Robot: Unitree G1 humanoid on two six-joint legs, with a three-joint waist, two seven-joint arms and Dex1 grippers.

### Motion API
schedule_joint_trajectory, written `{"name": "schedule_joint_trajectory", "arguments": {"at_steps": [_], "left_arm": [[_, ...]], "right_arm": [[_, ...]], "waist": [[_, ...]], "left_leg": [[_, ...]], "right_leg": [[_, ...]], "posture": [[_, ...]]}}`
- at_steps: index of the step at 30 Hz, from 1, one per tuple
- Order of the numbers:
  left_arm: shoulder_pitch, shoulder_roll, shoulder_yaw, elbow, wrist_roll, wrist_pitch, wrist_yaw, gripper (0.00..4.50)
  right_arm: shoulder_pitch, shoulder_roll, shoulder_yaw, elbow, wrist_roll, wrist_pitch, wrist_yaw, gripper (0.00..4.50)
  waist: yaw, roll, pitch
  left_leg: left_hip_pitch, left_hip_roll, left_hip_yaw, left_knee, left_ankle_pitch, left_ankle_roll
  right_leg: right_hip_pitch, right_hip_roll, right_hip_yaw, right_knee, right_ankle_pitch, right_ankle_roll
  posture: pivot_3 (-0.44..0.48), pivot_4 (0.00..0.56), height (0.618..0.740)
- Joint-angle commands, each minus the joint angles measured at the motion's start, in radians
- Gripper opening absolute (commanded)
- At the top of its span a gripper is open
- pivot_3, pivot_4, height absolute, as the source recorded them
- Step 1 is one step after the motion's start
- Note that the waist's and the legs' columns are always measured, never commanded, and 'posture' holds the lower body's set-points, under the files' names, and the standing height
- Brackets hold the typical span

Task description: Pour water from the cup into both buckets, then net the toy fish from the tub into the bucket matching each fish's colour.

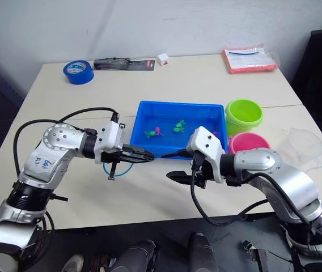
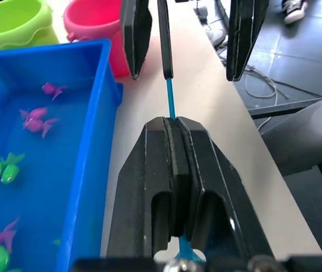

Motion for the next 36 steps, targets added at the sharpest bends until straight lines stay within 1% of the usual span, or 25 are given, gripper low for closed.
{"name": "schedule_joint_trajectory", "arguments": {"at_steps": [1,6,16,29,32,35,36], "left_arm": [[-0.04,-0.013,-0.01,0.059,0.022,-0.059,-0.048,0.12],[-0.06,-0.037,-0.019,0.093,0.034,-0.081,-0.08,0.12],[-0.064,-0.085,-0.034,0.096,0.054,-0.087,-0.086,0.12],[-0.073,-0.095,-0.027,0.106,0.061,-0.089,-0.099,0.12],[-0.075,-0.095,-0.028,0.108,0.061,-0.09,-0.102,0.0],[-0.075,-0.092,-0.028,0.109,0.062,-0.089,-0.105,0.0],[-0.075,-0.091,-0.027,0.11,0.062,-0.089,-0.107,0.0]], "right_arm": [[-0.032,0.003,-0.012,-0.027,0.031,0.017,-0.006,4.5],[-0.046,0.006,-0.005,-0.024,0.039,0.031,-0.009,4.5],[-0.06,0.011,0.017,-0.018,0.036,0.035,-0.009,4.5],[-0.064,0.005,0.035,-0.01,0.03,0.03,-0.006,4.5],[-0.063,0.005,0.033,-0.011,0.03,0.027,-0.006,3.6],[-0.061,0.004,0.03,-0.013,0.032,0.028,-0.006,2.11],[-0.062,0.005,0.03,-0.013,0.032,0.028,-0.007,1.51]], "waist": [[0.0,0.0,0.0],[0.0,0.0,0.0],[-0.001,0.0,0.0],[-0.001,0.0,0.0],[0.0,0.0,0.0],[0.0,0.0,0.0],[0.0,0.0,0.0]], "left_leg": [[0.0,0.0,0.0,0.0,0.0,0.0],[0.0,0.0,0.0,0.0,0.0,0.0],[-0.001,0.0,0.0,0.001,0.0,0.001],[-0.001,0.0,0.0,0.001,0.0,0.001],[-0.001,0.0,0.0,0.001,0.0,0.001],[-0.001,0.0,0.0,0.001,0.0,0.001],[-0.001,0.0,0.0,0.001,0.0,0.001]], "right_leg": [[0.0,0.0,0.0,0.0,0.0,0.0],[0.0,0.0,0.0,0.0,0.0,0.0],[0.0,0.0,0.0,0.0,0.0,0.001],[0.0,0.0,0.0,0.0,0.0,0.001],[0.0,0.0,0.0,0.0,0.0,0.001],[0.0,0.0,0.0,0.0,0.0,0.001],[0.0,0.0,0.0,0.0,0.0,0.001]], "posture": [[0.0,0.15,0.74],[0.0,0.15,0.74],[0.0,0.15,0.74],[0.0,0.15,0.74],[0.0,0.15,0.74],[0.0,0.15,0.74],[0.0,0.15,0.74]]}}
